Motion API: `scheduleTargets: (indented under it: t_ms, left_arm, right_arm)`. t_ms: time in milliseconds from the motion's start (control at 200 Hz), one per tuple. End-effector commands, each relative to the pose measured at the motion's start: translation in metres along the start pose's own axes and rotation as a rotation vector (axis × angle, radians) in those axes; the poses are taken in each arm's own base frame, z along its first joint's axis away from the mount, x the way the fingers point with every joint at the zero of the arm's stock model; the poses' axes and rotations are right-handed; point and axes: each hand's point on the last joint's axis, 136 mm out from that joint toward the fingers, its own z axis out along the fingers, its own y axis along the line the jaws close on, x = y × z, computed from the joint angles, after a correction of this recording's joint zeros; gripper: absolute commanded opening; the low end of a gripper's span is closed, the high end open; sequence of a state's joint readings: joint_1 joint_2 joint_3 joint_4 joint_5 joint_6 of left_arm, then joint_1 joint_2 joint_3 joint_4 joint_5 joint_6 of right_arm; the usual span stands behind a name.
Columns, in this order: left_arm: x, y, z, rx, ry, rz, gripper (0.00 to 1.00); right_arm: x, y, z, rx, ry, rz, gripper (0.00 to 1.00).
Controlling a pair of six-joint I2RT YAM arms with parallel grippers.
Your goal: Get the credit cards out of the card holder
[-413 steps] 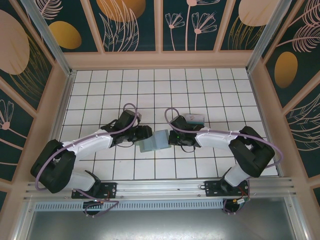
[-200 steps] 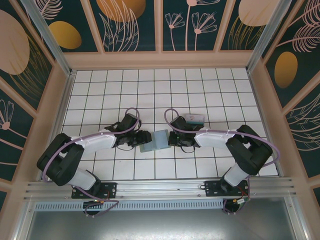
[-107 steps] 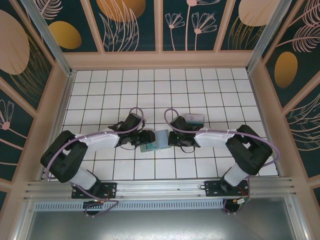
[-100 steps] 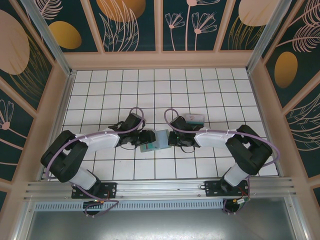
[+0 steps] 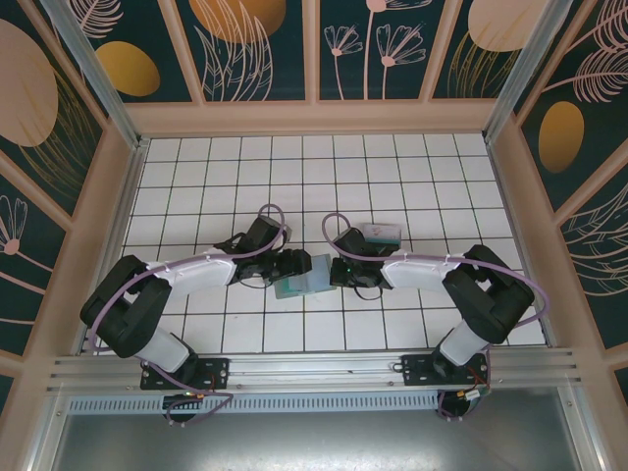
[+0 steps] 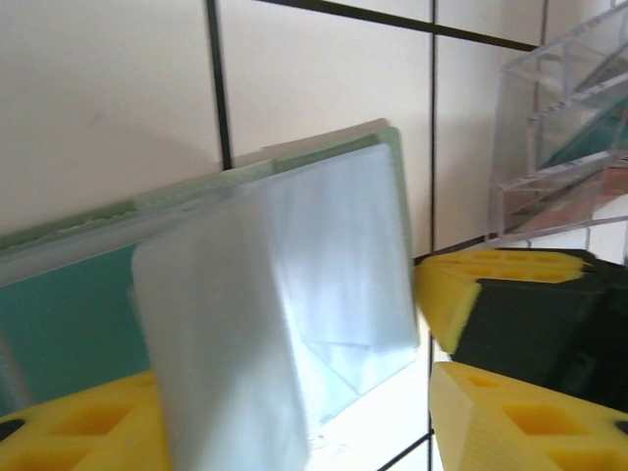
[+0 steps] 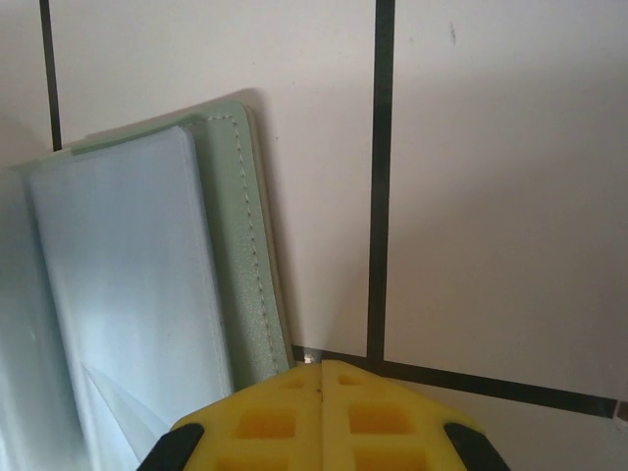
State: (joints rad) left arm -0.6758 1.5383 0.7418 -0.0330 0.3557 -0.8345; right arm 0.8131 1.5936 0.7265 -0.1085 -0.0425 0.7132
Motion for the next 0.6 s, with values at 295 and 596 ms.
scheduleTargets:
  t_ms: [295,596]
  left_arm:
    - [-0.008,-0.053,0.007,0.162,0.024,0.061,0.49]
    - [-0.016,-0.034,-0.011,0.087,-0.05,0.035,0.43]
  right_arm:
    - [0.004,-0.002,-0.001,-0.004,-0.004,0.012,0.0]
    - [-0.023,0.021,-0.019,-0.085,-0.057,-0.003,0.0]
